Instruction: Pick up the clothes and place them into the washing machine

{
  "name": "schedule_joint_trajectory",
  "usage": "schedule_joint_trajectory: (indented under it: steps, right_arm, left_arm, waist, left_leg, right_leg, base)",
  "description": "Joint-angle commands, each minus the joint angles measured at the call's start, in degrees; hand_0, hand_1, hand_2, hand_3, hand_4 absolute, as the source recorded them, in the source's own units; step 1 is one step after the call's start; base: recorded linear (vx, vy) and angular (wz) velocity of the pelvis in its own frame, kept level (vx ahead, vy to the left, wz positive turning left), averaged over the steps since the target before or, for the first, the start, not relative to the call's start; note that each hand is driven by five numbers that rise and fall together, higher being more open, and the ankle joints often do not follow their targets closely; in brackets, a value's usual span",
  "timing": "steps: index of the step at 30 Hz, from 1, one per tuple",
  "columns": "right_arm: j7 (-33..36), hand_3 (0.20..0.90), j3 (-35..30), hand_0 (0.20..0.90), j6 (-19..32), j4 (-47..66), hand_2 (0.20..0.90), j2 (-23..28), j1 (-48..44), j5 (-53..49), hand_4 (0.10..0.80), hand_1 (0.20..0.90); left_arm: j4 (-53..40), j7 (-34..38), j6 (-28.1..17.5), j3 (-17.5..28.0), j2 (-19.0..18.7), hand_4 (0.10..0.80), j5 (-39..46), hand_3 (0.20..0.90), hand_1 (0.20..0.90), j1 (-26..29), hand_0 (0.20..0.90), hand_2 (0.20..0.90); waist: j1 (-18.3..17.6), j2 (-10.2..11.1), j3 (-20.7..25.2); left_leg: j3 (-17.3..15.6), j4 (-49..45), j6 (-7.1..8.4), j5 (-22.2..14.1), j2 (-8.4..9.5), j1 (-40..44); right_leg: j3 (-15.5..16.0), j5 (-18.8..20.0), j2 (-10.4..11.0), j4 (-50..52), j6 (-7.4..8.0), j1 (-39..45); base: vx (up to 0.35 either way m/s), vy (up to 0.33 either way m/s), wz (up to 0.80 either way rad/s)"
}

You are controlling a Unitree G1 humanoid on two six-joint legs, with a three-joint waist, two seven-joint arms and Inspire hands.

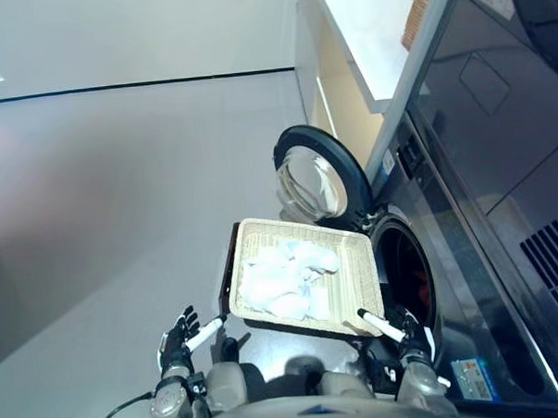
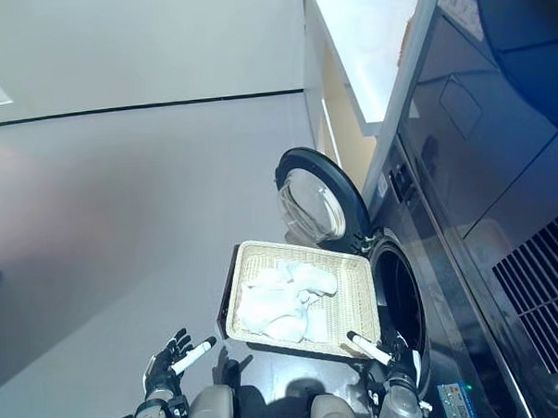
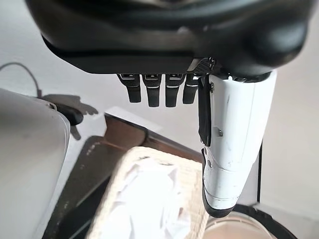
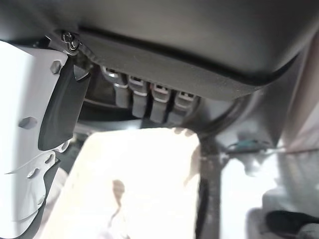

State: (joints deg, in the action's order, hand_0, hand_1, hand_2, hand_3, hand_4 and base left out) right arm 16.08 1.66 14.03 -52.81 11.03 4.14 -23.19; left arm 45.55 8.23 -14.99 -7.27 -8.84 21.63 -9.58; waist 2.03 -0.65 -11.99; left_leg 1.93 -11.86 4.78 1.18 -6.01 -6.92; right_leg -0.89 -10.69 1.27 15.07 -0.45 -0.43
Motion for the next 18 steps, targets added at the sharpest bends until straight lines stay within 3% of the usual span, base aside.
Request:
schedule_joint_trajectory:
  steps: [1,2,3,4,7,10,12,15,18]
  right_arm:
    - [0.4,0.900,-0.5,0.900,3.6,2.5,0.900,0.4,-2.3,-0.8,0.800,0.900]
    - [0.4,0.900,-0.5,0.900,3.6,2.5,0.900,0.4,-2.3,-0.8,0.800,0.900]
    - [1.1,0.900,-0.5,0.900,3.2,0.7,0.900,-0.2,-3.5,-1.2,0.800,0.900]
    - [1.1,0.900,-0.5,0.900,3.2,0.7,0.900,-0.2,-3.5,-1.2,0.800,0.900]
    - [0.5,0.900,-0.6,0.900,2.6,1.3,0.900,-0.7,-3.0,-0.4,0.800,0.900]
    - [0.0,0.900,-0.5,0.900,2.7,2.8,0.900,-1.1,-2.8,-0.7,0.800,0.900]
    - [0.1,0.900,-0.3,0.900,2.7,3.0,0.900,-1.2,-2.8,-0.7,0.800,0.900]
    - [0.1,0.900,-0.3,0.900,2.7,3.7,0.900,-1.5,-3.1,-0.7,0.800,0.900]
    - [0.1,0.900,-0.4,0.900,2.6,4.6,0.900,-1.5,-3.3,-0.7,0.800,0.900]
  left_arm:
    - [-4.0,1.5,-4.8,-0.1,-3.3,0.800,-1.7,0.900,0.900,4.8,0.900,0.900]
    - [-3.9,1.5,-4.8,-0.1,-3.3,0.800,-1.7,0.900,0.900,4.9,0.900,0.900]
    - [-4.3,1.8,-4.8,-0.6,-4.3,0.800,-2.0,0.900,0.900,5.9,0.900,0.900]
    - [-4.3,1.8,-4.8,-0.6,-4.3,0.800,-1.9,0.900,0.900,5.9,0.900,0.900]
    - [-5.7,1.6,-4.5,0.1,-5.0,0.800,-2.5,0.900,0.900,4.8,0.900,0.900]
    - [-5.8,1.3,-4.3,0.5,-5.4,0.800,-2.7,0.900,0.900,4.7,0.900,0.900]
    - [-6.1,1.2,-4.2,0.6,-5.6,0.800,-2.9,0.900,0.900,4.5,0.900,0.900]
    - [-6.3,1.1,-4.0,1.1,-6.0,0.800,-3.1,0.900,0.900,4.2,0.900,0.900]
    - [-5.9,1.0,-4.2,1.6,-6.1,0.800,-3.4,0.900,0.900,4.0,0.900,0.900]
  waist:
    - [-1.9,1.5,3.0]
    - [-1.9,1.5,3.0]
    - [-1.9,1.6,3.4]
    - [-1.9,1.7,3.4]
    - [-1.4,2.4,4.7]
    - [-1.7,2.8,3.9]
    - [-1.7,2.6,3.4]
    - [-1.8,2.1,2.2]
    - [-2.2,2.2,2.2]
  left_leg:
    - [0.4,6.1,-2.57,3.5,3.80,1.0]
    - [0.4,6.1,-2.60,3.5,3.86,1.0]
    - [-0.5,6.9,-3.52,3.2,5.26,1.2]
    - [-0.5,6.9,-3.54,3.2,5.29,1.3]
    - [-1.2,8.5,-5.30,1.5,7.70,2.6]
    - [-1.2,7.9,-7.11,-0.2,9.60,4.3]
    - [-1.2,7.8,-7.68,-0.6,9.83,5.0]
    - [-1.6,7.5,-8.88,-1.5,10.23,7.1]
    - [-1.8,8.5,-8.28,-2.2,10.23,9.0]
  right_leg:
    - [-0.3,8.0,6.2,-4.6,7.53,4.1]
    - [-0.3,8.0,6.2,-4.6,7.56,4.0]
    - [-0.7,9.9,7.6,-4.5,8.70,3.8]
    - [-0.7,9.9,7.6,-4.5,8.72,3.8]
    - [-0.7,12.7,10.5,-2.1,10.13,2.5]
    - [-0.9,19.5,12.2,6.0,9.16,-0.2]
    - [-0.6,20.3,12.3,8.6,8.62,-1.4]
    - [2.3,21.4,12.8,13.3,7.90,-3.2]
    - [6.2,21.0,14.6,7.6,8.42,-3.9]
  base:
    - [0.130,0.202,-0.21]
    - [0.154,0.245,-0.13]
    - [0.092,0.155,-0.09]
    - [0.184,0.317,-0.20]
    - [0.144,0.281,-0.22]
    - [0.065,0.243,-0.04]
    - [0.039,0.157,0.10]
    - [0.084,0.196,0.03]
    - [0.116,0.056,0.09]
